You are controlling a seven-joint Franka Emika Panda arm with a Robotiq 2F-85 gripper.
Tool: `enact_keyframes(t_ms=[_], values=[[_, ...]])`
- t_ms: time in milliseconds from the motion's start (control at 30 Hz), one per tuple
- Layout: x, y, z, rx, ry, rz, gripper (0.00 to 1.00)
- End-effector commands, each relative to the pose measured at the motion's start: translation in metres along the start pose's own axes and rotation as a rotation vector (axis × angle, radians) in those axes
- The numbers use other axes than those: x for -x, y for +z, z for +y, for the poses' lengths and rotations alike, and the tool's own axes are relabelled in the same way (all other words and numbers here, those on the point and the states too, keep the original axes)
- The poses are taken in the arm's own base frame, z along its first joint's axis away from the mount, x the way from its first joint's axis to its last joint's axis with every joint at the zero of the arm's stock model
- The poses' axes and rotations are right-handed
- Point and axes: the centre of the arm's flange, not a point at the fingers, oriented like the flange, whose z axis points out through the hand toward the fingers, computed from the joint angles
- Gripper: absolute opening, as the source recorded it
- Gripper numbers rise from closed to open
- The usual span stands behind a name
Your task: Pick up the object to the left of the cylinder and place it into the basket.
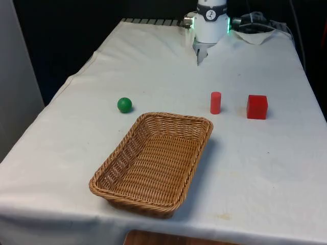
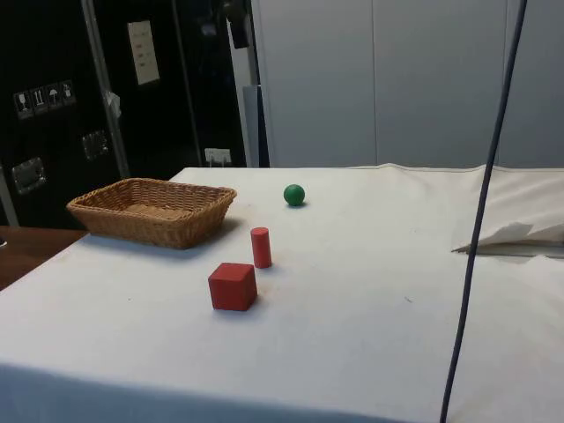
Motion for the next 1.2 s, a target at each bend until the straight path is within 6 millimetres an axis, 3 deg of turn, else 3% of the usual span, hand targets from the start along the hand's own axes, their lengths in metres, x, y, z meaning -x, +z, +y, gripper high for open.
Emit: enact_keyframes(t_ms=[0,333,633,1167], values=[[0.000,0.001,-0.003,0.001,-0.001,0.000,1.00],[-0.003,0.003,-0.033,0.024,0.000,0.029,1.00],[-0.004,0.008,-0.046,0.024,-0.009,0.035,1.00],[0.007,0.042,-0.074,0.027,-0.019,0.110,1.00]])
